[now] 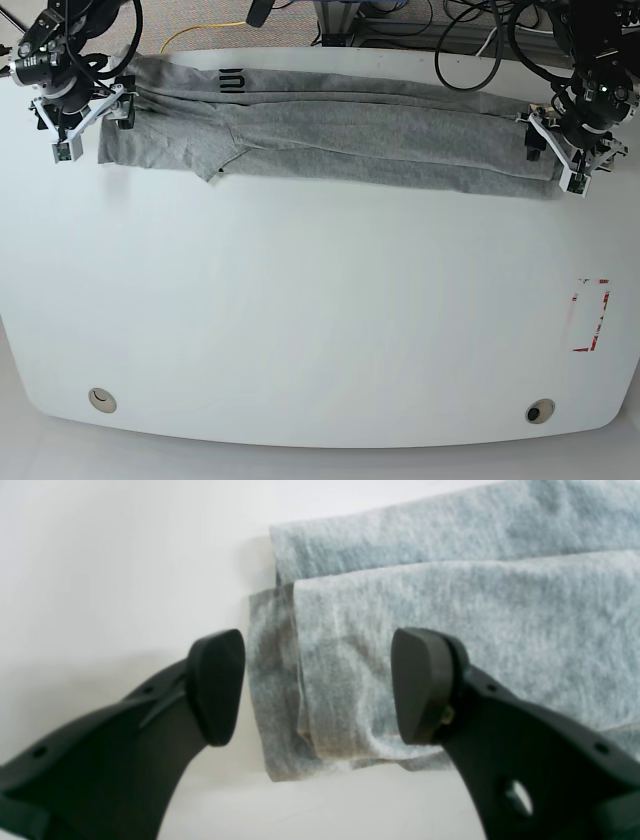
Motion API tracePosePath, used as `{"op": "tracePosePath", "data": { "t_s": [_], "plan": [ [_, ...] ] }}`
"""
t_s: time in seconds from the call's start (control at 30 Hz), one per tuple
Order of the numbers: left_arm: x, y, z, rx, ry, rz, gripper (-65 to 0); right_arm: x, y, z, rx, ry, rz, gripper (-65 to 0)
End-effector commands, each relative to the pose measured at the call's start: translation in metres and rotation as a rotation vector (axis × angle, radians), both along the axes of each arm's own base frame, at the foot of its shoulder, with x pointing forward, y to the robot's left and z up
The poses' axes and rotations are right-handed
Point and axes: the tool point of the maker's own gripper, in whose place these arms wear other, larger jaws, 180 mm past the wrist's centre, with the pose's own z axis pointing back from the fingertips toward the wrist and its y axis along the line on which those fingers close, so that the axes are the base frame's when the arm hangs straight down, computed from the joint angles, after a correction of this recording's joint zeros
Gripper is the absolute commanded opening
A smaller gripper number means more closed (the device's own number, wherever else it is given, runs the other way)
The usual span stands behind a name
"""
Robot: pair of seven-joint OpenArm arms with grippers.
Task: Fold the T-shirt properly
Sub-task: 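Pull the folded strip with both grippers to straighten it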
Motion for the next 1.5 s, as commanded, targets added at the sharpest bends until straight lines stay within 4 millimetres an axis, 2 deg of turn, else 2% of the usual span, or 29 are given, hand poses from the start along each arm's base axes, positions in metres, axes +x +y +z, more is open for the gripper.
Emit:
{"op": "tracePosePath", "data": {
  "t_s": [0.0,0.13,0.23,0.4,0.5,0.63,0.8,0.9,0.97,1.1,1.33,1.47],
  "plan": [
    [0.008,0.000,0.012,0.005,-0.046,-0.010,-22.9,0.016,0.015,0.020,0.082,-0.118,0.045,-15.9],
    [0.012,-0.012,0.017,-0.017,-0.075,-0.017,-22.9,0.025,0.045,0.026,0.193,-0.159,0.128,-20.5],
    [0.014,-0.022,0.023,-0.025,-0.101,-0.022,-22.9,0.028,0.061,0.023,0.229,-0.158,0.168,-27.7],
    [0.014,-0.027,0.022,-0.042,-0.105,-0.019,-22.9,0.029,0.091,0.006,0.233,-0.094,0.237,-48.0],
    [0.013,-0.027,0.020,-0.043,-0.101,-0.015,-22.9,0.024,0.093,-0.009,0.192,-0.031,0.235,-55.5],
    [0.009,-0.026,0.014,-0.050,-0.080,-0.007,-22.9,0.017,0.087,-0.031,0.141,0.049,0.209,-56.1],
    [-0.005,-0.016,-0.026,-0.099,0.030,0.038,-22.9,0.014,0.099,-0.065,0.138,0.121,0.246,-56.3],
    [-0.011,-0.011,-0.042,-0.115,0.077,0.056,-22.9,0.013,0.094,-0.079,0.139,0.133,0.231,-56.3],
    [-0.006,-0.012,-0.045,-0.133,0.077,0.065,-22.9,0.013,0.090,-0.088,0.146,0.137,0.222,-56.3],
    [-0.001,-0.010,-0.055,-0.158,0.093,0.083,-22.9,0.028,0.081,-0.094,0.149,0.133,0.208,-56.3],
    [0.028,-0.010,-0.052,-0.198,0.055,0.097,-22.9,0.052,0.062,-0.090,0.131,0.107,0.198,-56.3],
    [0.039,-0.015,-0.032,-0.180,0.002,0.030,-22.4,0.057,0.060,-0.086,0.122,0.093,0.202,-56.3]
  ]
}}
